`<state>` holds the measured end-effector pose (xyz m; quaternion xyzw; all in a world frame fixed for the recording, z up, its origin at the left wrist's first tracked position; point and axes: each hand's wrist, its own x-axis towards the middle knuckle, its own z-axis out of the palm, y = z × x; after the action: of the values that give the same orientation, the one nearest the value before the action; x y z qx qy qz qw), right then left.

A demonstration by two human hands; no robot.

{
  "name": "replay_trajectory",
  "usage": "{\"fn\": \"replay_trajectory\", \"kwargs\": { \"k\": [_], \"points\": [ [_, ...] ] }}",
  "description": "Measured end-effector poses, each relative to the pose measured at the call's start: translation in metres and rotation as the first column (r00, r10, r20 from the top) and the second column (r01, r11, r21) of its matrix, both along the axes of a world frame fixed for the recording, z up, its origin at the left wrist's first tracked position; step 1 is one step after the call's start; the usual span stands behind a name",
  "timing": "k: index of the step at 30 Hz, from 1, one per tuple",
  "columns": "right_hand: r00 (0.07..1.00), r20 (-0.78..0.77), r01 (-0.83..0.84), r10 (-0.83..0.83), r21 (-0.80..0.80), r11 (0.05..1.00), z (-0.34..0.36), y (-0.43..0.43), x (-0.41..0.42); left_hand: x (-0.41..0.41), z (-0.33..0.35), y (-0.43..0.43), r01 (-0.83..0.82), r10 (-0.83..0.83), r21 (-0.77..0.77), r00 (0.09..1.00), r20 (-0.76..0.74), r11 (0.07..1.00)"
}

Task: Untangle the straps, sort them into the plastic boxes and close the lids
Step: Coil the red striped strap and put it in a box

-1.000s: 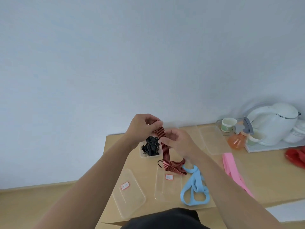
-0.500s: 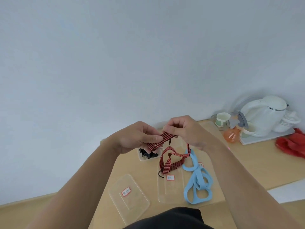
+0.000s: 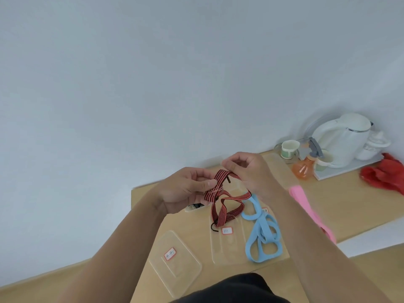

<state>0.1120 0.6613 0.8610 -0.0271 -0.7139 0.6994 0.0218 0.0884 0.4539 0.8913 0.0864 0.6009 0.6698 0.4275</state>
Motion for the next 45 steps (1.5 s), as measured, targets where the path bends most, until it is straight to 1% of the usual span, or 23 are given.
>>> {"fn": "replay_trajectory", "kwargs": {
  "k": [1, 2, 4, 6, 8, 10, 12, 15, 19, 22, 23, 25, 28, 29, 31, 34, 37, 39, 41, 43, 45],
  "points": [
    [0.999, -0.012, 0.048, -0.047, 0.033, 0.998, -0.003, -0.001, 0.0, 0.004, 0.0, 0.003, -0.031, 0.031, 0.016, 0.999, 0.011, 0.999],
    [0.998, -0.02, 0.065, -0.065, 0.024, 0.998, -0.005, -0.002, 0.002, 0.008, 0.001, 0.007, -0.065, 0.064, 0.035, 0.998, 0.018, 0.997],
    [0.999, -0.021, 0.045, -0.046, -0.05, 0.998, -0.007, -0.004, 0.008, 0.015, 0.001, 0.016, -0.154, 0.154, 0.09, 0.988, 0.016, 0.984],
    [1.0, 0.005, -0.008, 0.009, -0.154, 0.988, -0.007, -0.003, 0.013, 0.022, 0.0, 0.027, -0.262, 0.266, 0.127, 0.964, -0.014, 0.957],
    [0.995, 0.026, -0.087, 0.096, -0.256, 0.963, -0.008, -0.001, 0.018, 0.026, 0.0, 0.038, -0.359, 0.37, 0.129, 0.925, -0.079, 0.924],
    [0.985, 0.028, -0.154, 0.17, -0.294, 0.943, -0.007, 0.001, 0.022, 0.029, 0.002, 0.047, -0.462, 0.475, 0.136, 0.876, -0.085, 0.877],
    [0.982, 0.037, -0.166, 0.183, -0.274, 0.947, -0.004, 0.003, 0.025, 0.032, 0.004, 0.054, -0.569, 0.581, 0.154, 0.812, -0.049, 0.808],
    [0.981, 0.026, -0.186, 0.193, -0.169, 0.968, -0.001, 0.01, 0.028, 0.038, 0.006, 0.063, -0.658, 0.671, 0.165, 0.741, -0.034, 0.735],
    [0.967, 0.025, -0.249, 0.252, -0.09, 0.964, 0.005, 0.022, 0.031, 0.046, 0.003, 0.072, -0.712, 0.721, 0.138, 0.693, -0.014, 0.688],
    [0.952, 0.027, -0.303, 0.305, -0.052, 0.952, 0.006, 0.032, 0.032, 0.052, -0.001, 0.076, -0.703, 0.713, 0.134, 0.7, -0.042, 0.699],
    [0.946, 0.023, -0.323, 0.324, -0.023, 0.946, 0.006, 0.034, 0.032, 0.054, -0.002, 0.077, -0.693, 0.705, 0.141, 0.704, -0.081, 0.707],
    [0.939, 0.019, -0.344, 0.343, 0.025, 0.939, 0.006, 0.038, 0.031, 0.057, -0.002, 0.076, -0.674, 0.689, 0.147, 0.695, -0.204, 0.724],
    [0.951, 0.001, -0.308, 0.308, 0.061, 0.95, 0.005, 0.038, 0.028, 0.063, 0.0, 0.072, -0.671, 0.645, 0.106, 0.639, -0.419, 0.733],
    [0.956, -0.022, -0.289, 0.291, 0.072, 0.955, 0.005, 0.037, 0.027, 0.065, 0.001, 0.069, -0.674, 0.628, 0.085, 0.624, -0.465, 0.734],
    [0.958, -0.075, -0.271, 0.277, 0.086, 0.959, 0.005, 0.037, 0.026, 0.07, 0.004, 0.063, -0.673, 0.599, 0.049, 0.619, -0.508, 0.738],
    [0.956, -0.112, -0.257, 0.27, 0.119, 0.959, 0.006, 0.035, 0.025, 0.076, 0.006, 0.052, -0.664, 0.603, 0.046, 0.644, -0.47, 0.746],
    [0.951, -0.103, -0.273, 0.29, 0.159, 0.949, 0.008, 0.031, 0.024, 0.08, 0.003, 0.046, -0.699, 0.657, 0.07, 0.627, -0.417, 0.712],
    [0.943, -0.071, -0.318, 0.326, 0.11, 0.942, 0.008, 0.027, 0.023, 0.081, -0.001, 0.041, -0.732, 0.701, 0.094, 0.595, -0.392, 0.674],
    [0.939, -0.054, -0.34, 0.34, 0.007, 0.94, 0.008, 0.022, 0.024, 0.08, -0.005, 0.035, -0.751, 0.731, 0.115, 0.578, -0.364, 0.651],
    [0.951, -0.066, -0.305, 0.302, -0.042, 0.952, 0.007, 0.013, 0.023, 0.078, -0.01, 0.028, -0.749, 0.741, 0.139, 0.578, -0.343, 0.648],
    [0.968, -0.073, -0.246, 0.24, -0.08, 0.966, 0.005, 0.005, 0.02, 0.075, -0.012, 0.021, -0.724, 0.723, 0.139, 0.613, -0.318, 0.675]
  ]
}}
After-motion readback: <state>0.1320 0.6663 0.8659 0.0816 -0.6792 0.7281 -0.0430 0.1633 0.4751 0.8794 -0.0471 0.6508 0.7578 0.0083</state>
